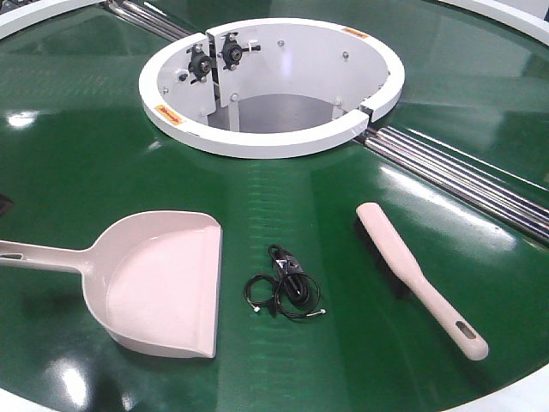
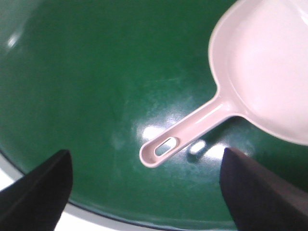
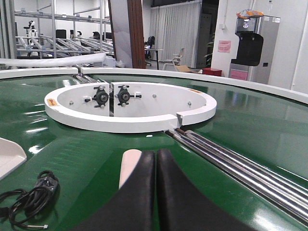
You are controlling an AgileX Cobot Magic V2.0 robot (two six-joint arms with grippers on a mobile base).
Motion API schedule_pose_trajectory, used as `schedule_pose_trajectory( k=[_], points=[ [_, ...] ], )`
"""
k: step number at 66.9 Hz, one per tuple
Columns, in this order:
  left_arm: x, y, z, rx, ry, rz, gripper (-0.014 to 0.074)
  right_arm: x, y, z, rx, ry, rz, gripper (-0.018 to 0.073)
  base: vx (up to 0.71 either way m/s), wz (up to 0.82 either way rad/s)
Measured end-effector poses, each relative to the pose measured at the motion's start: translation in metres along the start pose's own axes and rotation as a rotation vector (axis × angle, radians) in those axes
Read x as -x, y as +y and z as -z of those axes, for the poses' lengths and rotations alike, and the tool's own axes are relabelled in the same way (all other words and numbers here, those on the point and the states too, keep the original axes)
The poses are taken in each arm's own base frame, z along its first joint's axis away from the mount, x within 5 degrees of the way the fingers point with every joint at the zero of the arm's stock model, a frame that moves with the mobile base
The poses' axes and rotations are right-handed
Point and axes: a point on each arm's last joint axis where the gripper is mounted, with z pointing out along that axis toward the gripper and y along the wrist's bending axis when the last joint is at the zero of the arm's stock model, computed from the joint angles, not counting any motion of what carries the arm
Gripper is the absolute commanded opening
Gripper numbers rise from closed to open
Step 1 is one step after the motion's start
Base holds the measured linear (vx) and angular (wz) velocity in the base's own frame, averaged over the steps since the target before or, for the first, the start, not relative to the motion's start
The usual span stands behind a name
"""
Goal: Clean and inspect green conveyor with broom and dustpan
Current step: 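Reach the left gripper down and grasp the pink dustpan handle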
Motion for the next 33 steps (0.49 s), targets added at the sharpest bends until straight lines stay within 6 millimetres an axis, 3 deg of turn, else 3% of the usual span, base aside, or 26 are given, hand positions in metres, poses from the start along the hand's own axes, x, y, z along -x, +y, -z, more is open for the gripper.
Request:
schedule_pose_trajectory(
  k=[21, 33],
  points=[
    [0.010, -0.007, -0.046, -0.169, 0.077, -0.403, 0.0575, 0.000, 0.000, 0.000, 0.000, 0.000, 0.000, -0.0008, 0.00, 0.00],
    [0.011, -0.011, -0.069, -0.242, 0.128, -0.497, 0.0575, 0.000, 0.000, 0.000, 0.000, 0.000, 0.000, -0.0008, 0.00, 0.00]
  ],
)
